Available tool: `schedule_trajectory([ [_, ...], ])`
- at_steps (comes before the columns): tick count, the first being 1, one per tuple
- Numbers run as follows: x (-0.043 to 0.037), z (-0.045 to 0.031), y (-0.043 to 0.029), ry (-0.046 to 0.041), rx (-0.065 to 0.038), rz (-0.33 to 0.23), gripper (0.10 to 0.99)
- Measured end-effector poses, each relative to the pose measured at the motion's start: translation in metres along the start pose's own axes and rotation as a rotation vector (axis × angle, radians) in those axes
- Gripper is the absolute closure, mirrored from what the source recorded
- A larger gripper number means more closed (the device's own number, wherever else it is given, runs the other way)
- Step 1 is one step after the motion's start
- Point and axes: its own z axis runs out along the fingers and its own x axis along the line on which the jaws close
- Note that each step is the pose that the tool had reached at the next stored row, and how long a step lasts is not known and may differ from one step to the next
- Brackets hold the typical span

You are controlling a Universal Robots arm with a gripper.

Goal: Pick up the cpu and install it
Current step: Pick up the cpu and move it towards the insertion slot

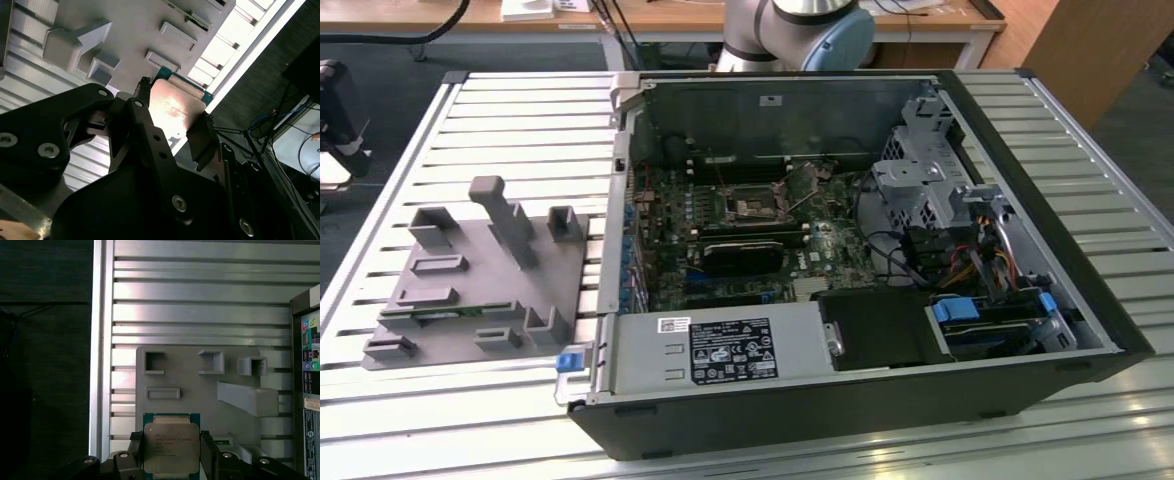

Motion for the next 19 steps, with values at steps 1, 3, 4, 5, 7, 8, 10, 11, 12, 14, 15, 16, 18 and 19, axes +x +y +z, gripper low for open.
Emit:
schedule_trajectory([
  [1, 0.0, -0.0012, 0.0001, 0.0, 0.0, 0.0, 0.541],
  [3, -0.0001, -0.0038, 0.0003, 0.0, 0.0, 0.0, 0.541],
  [4, -0.0001, -0.0051, 0.0003, -0.0002, 0.0, 0.0, 0.541],
  [5, -0.0001, -0.0064, 0.0004, -0.0001, 0.0, 0.0, 0.541],
  [7, -0.0002, -0.0092, 0.0006, -0.0001, 0.0, 0.0, 0.541],
  [8, -0.0002, -0.0104, 0.0007, -0.0001, 0.0, 0.0, 0.541],
  [10, -0.0003, -0.0136, 0.0009, -0.0001, 0.0, 0.0, 0.541],
  [11, -0.0003, -0.0154, 0.001, -0.0001, 0.0, 0.0, 0.541],
  [12, -0.0003, -0.017, 0.0011, 0.0, 0.0, 0.0, 0.541],
  [14, -0.0004, -0.0203, 0.0013, -0.0001, 0.0, 0.0, 0.541],
  [15, -0.0004, -0.0221, 0.0015, -0.0002, 0.0, 0.0, 0.541],
  [16, -0.0005, -0.0239, 0.0016, -0.0001, 0.0, 0.0, 0.541],
  [18, -0.0005, -0.0275, 0.0019, 0.0, 0.0, 0.0, 0.541],
  [19, -0.0006, -0.0293, 0.0021, -0.0001, 0.0, 0.0, 0.541],
])
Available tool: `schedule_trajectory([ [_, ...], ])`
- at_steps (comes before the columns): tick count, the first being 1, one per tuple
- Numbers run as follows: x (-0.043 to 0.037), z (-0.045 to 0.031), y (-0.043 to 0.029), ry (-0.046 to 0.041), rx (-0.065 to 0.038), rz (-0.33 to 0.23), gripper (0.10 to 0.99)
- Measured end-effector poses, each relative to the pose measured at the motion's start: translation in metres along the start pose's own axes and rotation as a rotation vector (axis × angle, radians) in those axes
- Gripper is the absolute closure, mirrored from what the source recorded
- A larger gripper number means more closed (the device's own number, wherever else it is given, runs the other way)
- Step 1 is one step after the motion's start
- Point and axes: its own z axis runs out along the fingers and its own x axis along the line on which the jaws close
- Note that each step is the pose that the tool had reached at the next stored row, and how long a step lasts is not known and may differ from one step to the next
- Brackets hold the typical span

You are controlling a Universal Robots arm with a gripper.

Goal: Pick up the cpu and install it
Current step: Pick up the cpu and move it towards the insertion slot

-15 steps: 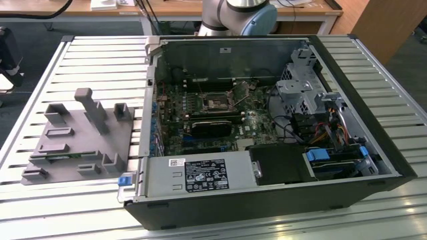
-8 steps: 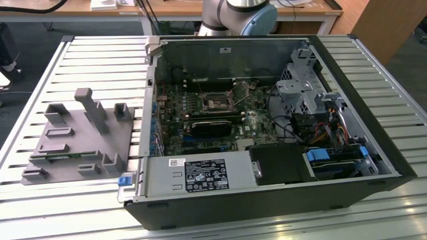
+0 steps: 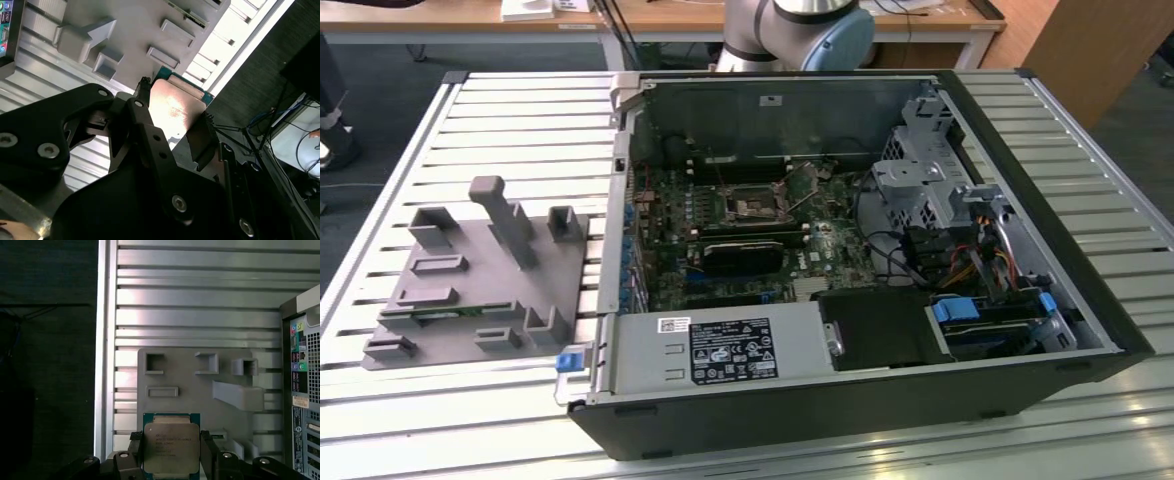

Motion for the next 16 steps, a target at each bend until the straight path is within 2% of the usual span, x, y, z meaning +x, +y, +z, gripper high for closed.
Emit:
schedule_trajectory([
  [10, -0.0004, -0.0193, 0.0012, 0.0, 0.0, 0.0, 0.541],
  [16, -0.0057, -0.0222, 0.0014, 0.0, 0.0, 0.0, 0.541],
])
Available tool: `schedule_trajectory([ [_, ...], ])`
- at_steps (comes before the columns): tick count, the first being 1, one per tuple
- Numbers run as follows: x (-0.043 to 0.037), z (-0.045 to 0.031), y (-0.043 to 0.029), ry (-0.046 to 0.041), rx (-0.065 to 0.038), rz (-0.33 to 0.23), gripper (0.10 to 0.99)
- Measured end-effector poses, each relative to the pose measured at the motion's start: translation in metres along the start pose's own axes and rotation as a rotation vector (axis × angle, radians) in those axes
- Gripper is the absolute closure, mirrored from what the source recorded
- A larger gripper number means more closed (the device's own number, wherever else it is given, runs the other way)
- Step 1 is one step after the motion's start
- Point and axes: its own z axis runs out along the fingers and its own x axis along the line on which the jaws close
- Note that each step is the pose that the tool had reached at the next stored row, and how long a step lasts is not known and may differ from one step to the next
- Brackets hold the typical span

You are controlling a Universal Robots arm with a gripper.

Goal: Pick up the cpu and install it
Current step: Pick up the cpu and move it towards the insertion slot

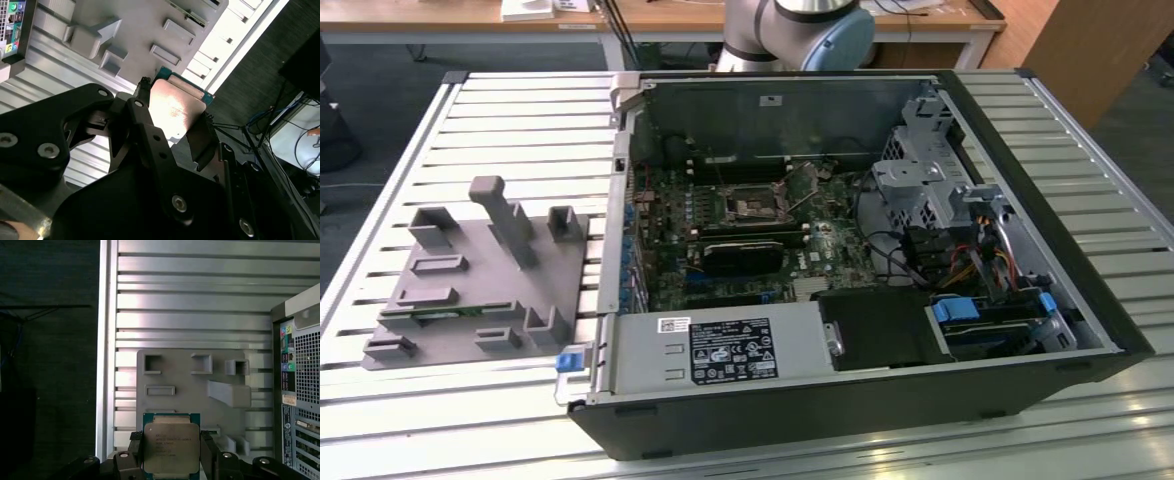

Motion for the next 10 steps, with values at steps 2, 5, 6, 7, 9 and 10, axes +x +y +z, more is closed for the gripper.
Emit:
schedule_trajectory([
  [2, -0.0025, -0.0004, 0.0001, 0.0, 0.0, 0.0, 0.541],
  [5, -0.0062, -0.0011, 0.0001, 0.0, 0.0, 0.0, 0.541],
  [6, -0.0074, -0.0013, 0.0001, 0.0001, 0.0, 0.0, 0.541],
  [7, -0.0086, -0.0015, 0.0002, 0.0001, 0.0, 0.0, 0.541],
  [9, -0.0111, -0.002, 0.0002, 0.0001, 0.0, 0.0, 0.541],
  [10, -0.0122, -0.0023, 0.0002, 0.0001, 0.0, 0.0, 0.541],
])
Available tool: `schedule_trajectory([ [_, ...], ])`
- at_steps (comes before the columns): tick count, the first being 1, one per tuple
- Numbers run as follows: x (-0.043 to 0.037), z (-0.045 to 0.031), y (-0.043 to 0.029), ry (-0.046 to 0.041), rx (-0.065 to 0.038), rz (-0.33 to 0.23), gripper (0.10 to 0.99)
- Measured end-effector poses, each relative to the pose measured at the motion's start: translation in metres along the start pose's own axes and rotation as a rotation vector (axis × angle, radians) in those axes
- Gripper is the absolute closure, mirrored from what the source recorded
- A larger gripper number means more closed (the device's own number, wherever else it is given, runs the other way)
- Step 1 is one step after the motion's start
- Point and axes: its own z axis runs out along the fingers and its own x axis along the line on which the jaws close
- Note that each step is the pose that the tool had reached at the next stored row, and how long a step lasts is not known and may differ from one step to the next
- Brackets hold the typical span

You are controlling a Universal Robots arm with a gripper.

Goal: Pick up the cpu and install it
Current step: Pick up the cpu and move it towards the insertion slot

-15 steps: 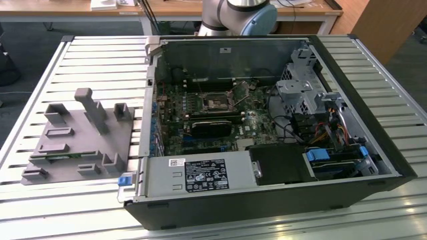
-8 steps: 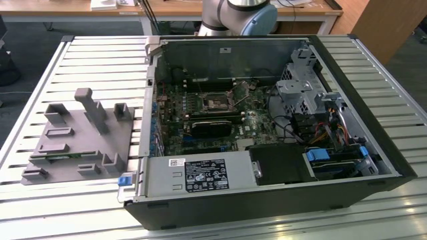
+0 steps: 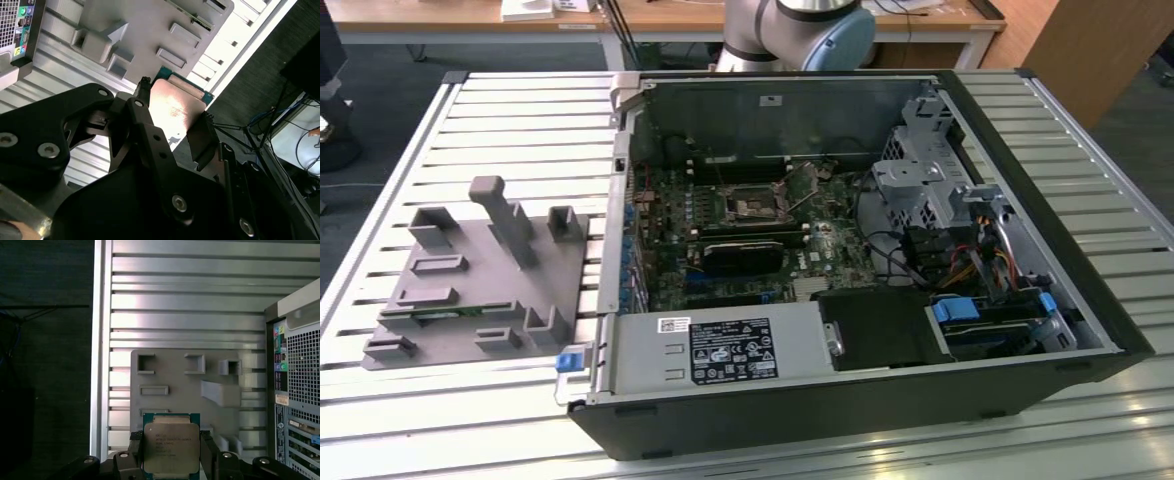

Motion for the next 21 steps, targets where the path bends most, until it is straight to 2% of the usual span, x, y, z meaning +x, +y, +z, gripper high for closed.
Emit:
schedule_trajectory([
  [11, -0.0134, -0.0019, 0.0002, 0.0001, 0.0, 0.0, 0.541],
  [21, -0.0215, -0.002, 0.0003, 0.0002, 0.0, 0.0, 0.541],
])
